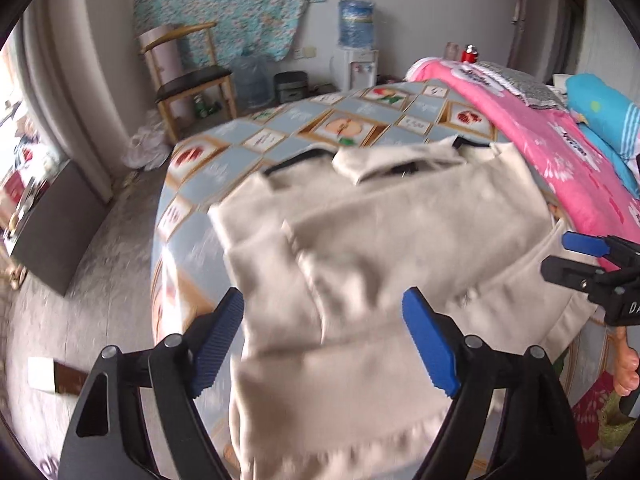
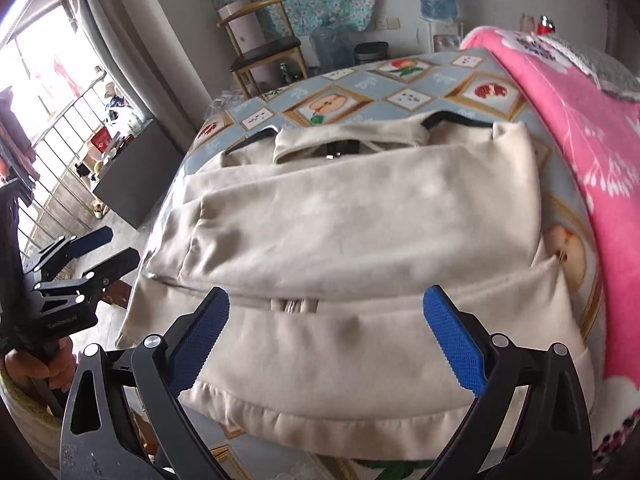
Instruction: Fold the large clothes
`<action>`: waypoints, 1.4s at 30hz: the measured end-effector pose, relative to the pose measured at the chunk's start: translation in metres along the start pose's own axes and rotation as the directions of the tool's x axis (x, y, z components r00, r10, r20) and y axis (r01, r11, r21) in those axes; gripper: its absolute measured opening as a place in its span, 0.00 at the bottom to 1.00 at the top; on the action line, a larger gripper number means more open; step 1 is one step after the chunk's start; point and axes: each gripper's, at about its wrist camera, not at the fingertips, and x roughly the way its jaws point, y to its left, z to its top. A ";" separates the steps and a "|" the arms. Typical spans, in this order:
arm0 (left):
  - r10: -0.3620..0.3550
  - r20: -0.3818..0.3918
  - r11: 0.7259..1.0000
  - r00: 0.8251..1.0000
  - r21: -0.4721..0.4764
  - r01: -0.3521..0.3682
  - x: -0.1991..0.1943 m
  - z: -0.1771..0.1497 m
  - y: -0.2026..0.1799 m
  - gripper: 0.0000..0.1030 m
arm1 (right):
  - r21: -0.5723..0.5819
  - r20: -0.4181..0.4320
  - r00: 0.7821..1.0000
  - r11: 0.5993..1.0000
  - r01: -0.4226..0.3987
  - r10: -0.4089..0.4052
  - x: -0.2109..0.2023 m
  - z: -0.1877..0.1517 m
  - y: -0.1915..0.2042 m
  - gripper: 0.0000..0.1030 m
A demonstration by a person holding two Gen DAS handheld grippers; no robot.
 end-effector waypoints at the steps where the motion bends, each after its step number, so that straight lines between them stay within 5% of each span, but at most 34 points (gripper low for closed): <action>1: 0.011 -0.006 1.000 1.000 -0.021 -0.011 -0.003 -0.010 0.001 0.78 | 0.008 -0.004 1.000 1.000 -0.001 0.001 -0.001 -0.006 0.001 0.92; 5: 0.019 -0.017 0.995 1.000 -0.101 -0.021 -0.018 -0.044 0.004 0.78 | 0.002 0.003 0.999 0.999 0.034 -0.034 -0.011 -0.026 0.009 0.92; 11: 0.118 0.018 0.989 0.993 -0.091 -0.116 -0.045 -0.071 -0.001 0.78 | -0.026 0.026 0.999 0.999 0.023 -0.022 -0.025 -0.044 0.023 0.92; 18: 0.152 0.084 0.981 0.985 -0.138 -0.140 -0.072 -0.087 -0.008 0.79 | -0.085 0.063 0.998 0.996 0.016 -0.011 -0.040 -0.055 0.037 0.92; 32: 0.240 0.060 0.961 0.969 -0.158 -0.228 -0.070 -0.104 -0.026 0.79 | -0.134 -0.006 1.000 0.991 0.016 -0.017 -0.017 -0.061 0.030 0.92; 42: 0.226 0.060 0.959 0.972 -0.190 -0.211 -0.065 -0.105 -0.037 0.79 | -0.157 -0.005 0.998 0.986 0.056 -0.058 -0.018 -0.055 0.026 0.92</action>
